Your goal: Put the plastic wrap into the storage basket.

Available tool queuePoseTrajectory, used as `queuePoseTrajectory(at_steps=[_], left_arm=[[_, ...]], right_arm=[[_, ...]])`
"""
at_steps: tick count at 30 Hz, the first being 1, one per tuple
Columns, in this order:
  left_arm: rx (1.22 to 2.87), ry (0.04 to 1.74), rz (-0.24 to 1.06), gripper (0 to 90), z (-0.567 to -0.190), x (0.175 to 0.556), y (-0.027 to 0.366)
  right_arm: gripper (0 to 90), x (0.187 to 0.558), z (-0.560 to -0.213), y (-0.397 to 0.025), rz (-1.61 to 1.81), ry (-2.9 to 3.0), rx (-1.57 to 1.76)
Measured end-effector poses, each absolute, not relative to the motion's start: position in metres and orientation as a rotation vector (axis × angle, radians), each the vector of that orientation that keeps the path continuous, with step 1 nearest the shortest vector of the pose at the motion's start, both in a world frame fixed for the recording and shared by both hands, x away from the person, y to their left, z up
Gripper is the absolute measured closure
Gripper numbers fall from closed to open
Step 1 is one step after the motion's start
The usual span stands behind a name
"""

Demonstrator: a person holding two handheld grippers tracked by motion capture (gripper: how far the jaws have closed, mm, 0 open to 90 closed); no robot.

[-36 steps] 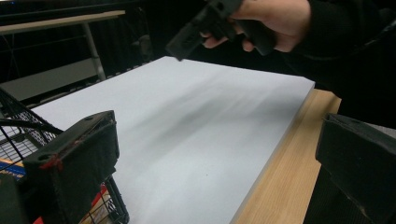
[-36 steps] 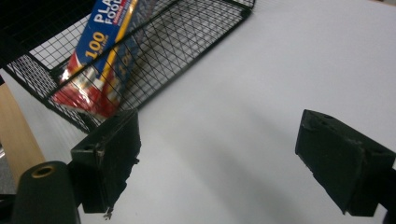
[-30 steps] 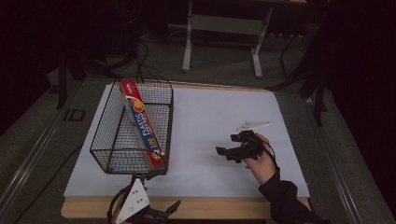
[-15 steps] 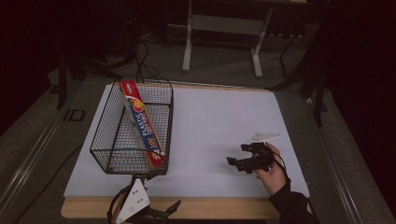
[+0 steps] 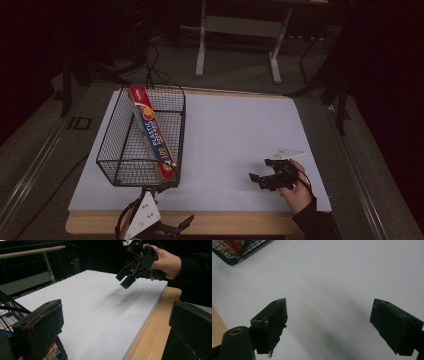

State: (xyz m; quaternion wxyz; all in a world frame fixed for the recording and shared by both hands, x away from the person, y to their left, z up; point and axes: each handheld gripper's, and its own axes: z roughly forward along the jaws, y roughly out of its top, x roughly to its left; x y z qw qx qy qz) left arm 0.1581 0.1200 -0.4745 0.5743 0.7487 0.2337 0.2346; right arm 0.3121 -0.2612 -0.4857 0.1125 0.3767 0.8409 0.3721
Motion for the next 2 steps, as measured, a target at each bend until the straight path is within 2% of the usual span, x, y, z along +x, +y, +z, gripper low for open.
queuePoseTrajectory(at_steps=[2], left_arm=[[1.755, 0.547, 0.55, 0.0, -0.4745, 0.1582, 0.1201]], right_arm=[[14.3, 0.3124, -0.4865, -0.2614, 1.097, 2.469, 1.107]])
